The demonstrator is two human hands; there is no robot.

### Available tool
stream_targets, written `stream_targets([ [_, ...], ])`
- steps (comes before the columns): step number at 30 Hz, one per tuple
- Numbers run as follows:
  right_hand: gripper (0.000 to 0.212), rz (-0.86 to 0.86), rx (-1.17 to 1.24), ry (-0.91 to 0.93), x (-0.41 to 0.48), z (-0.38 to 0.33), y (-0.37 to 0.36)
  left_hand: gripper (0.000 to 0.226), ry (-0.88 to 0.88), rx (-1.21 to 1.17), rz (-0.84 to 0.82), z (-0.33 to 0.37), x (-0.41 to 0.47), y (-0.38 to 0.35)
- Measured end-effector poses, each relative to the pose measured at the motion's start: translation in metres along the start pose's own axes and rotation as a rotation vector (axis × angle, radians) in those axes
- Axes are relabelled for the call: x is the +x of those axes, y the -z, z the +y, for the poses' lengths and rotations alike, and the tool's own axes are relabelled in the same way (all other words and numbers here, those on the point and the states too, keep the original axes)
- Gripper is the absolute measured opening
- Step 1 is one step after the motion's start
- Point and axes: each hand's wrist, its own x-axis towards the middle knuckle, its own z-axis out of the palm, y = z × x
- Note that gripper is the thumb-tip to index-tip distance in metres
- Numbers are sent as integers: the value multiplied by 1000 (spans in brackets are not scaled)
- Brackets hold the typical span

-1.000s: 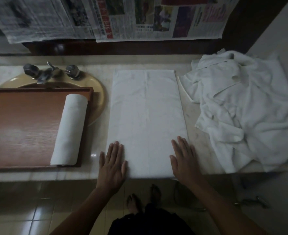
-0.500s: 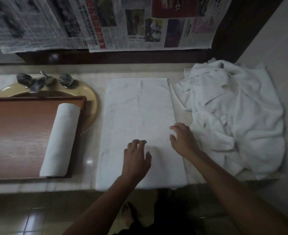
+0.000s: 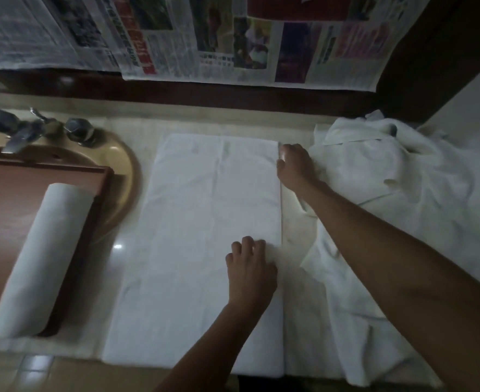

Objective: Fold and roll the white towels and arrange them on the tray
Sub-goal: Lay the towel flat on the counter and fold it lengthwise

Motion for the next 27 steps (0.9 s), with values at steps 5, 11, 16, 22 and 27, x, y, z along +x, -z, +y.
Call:
stream_targets([
  [5, 27, -15, 20, -34, 45, 6, -9, 41, 65, 76, 62, 13, 13, -13],
  [11, 25, -90, 40, -44, 72, 8, -14, 45, 50, 115, 102, 24, 17, -23],
  [16, 33, -135, 183, -166, 92, 10, 3, 39, 28, 98, 111, 31, 16, -21],
  [22, 19, -104, 343, -209, 93, 13, 34, 27, 15, 94, -101, 49, 17, -13],
  [27, 22, -174, 686, -340, 88, 10, 46, 14, 88, -160, -177, 48, 27, 15],
])
